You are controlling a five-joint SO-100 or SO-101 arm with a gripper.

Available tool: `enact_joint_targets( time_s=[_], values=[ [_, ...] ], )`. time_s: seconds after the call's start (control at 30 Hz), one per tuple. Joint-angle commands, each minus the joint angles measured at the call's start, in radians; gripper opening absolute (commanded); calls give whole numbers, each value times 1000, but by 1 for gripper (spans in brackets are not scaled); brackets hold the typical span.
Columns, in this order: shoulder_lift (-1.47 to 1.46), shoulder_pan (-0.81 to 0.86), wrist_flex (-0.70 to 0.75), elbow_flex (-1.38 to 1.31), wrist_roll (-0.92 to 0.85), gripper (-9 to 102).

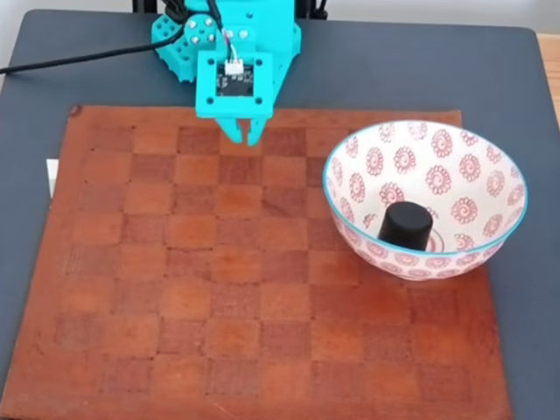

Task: Grasp a black cylinder and put it in a bowl.

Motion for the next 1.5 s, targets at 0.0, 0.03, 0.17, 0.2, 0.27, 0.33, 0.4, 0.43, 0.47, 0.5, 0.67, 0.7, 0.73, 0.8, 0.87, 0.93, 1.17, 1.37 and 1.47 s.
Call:
enact_joint_targets(
  time_s=[0.0,0.03,0.17,0.2,0.27,0.33,0.4,0.43,0.47,0.5,0.67,0.7,0.73,0.8,0.87,0.93,1.17,1.37,1.47],
  values=[
    [57,3,-9,28,6,0],
    [78,3,-9,40,6,0],
    [167,3,-9,81,32,0],
    [186,3,-9,91,32,0],
    [218,3,-9,107,32,0],
    [245,3,-9,124,32,0],
    [270,3,-9,146,32,0],
    [284,3,-9,153,32,0],
    [302,3,-9,163,32,0],
    [319,3,-9,170,32,0],
    [400,3,-9,206,34,0],
    [416,3,-9,215,34,0],
    [430,3,-9,222,34,0],
    [460,2,-9,233,34,0],
    [491,0,-9,250,34,0],
    [528,0,-9,272,34,0],
    [647,0,21,307,34,0],
    [663,-6,29,308,15,0],
    [667,-14,31,308,15,0]
  ],
)
